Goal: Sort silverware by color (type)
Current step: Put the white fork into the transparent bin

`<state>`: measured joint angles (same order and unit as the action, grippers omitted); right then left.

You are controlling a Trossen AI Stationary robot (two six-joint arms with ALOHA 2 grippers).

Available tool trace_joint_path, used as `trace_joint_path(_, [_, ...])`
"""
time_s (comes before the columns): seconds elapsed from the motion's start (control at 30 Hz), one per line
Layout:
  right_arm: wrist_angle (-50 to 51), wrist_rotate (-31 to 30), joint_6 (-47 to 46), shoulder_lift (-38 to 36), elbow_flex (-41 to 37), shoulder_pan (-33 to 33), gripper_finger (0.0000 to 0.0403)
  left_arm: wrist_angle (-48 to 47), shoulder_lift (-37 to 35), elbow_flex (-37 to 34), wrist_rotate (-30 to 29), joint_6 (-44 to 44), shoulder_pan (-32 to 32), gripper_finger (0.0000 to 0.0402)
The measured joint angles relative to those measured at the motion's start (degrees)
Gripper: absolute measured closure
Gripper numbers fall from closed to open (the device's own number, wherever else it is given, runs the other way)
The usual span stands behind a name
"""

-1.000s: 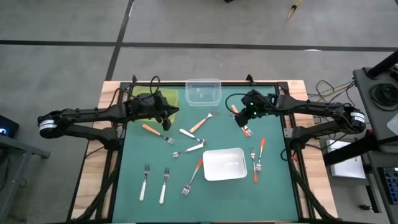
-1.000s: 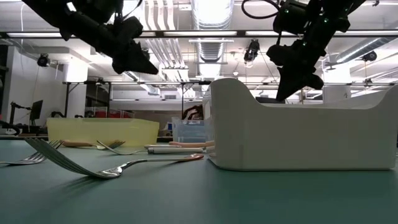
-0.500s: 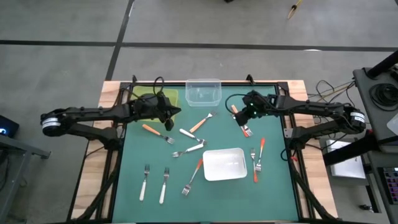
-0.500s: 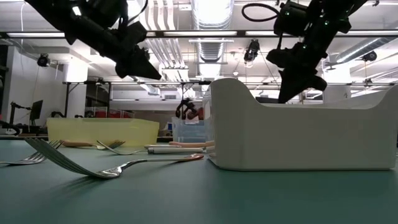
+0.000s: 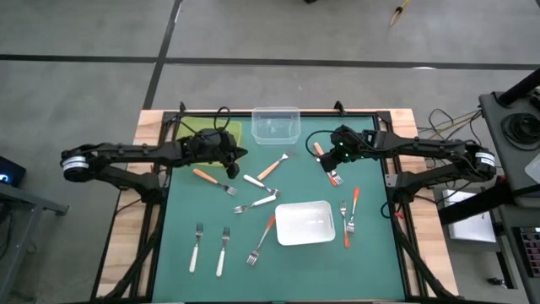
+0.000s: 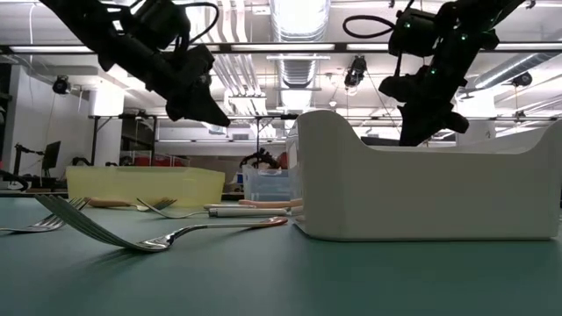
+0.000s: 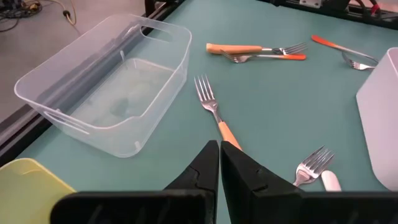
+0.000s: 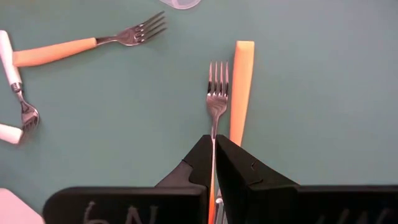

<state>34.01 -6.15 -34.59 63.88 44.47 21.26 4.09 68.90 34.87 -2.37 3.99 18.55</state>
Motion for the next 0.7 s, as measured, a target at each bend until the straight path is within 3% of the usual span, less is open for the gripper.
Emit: trace_joint_path(0.7, [-0.21, -4.63, 2.43, 0.0, 0.0, 0.0, 0.0392, 8.17, 4.06, 0.04, 0.02, 0.61, -2.04, 0.0402])
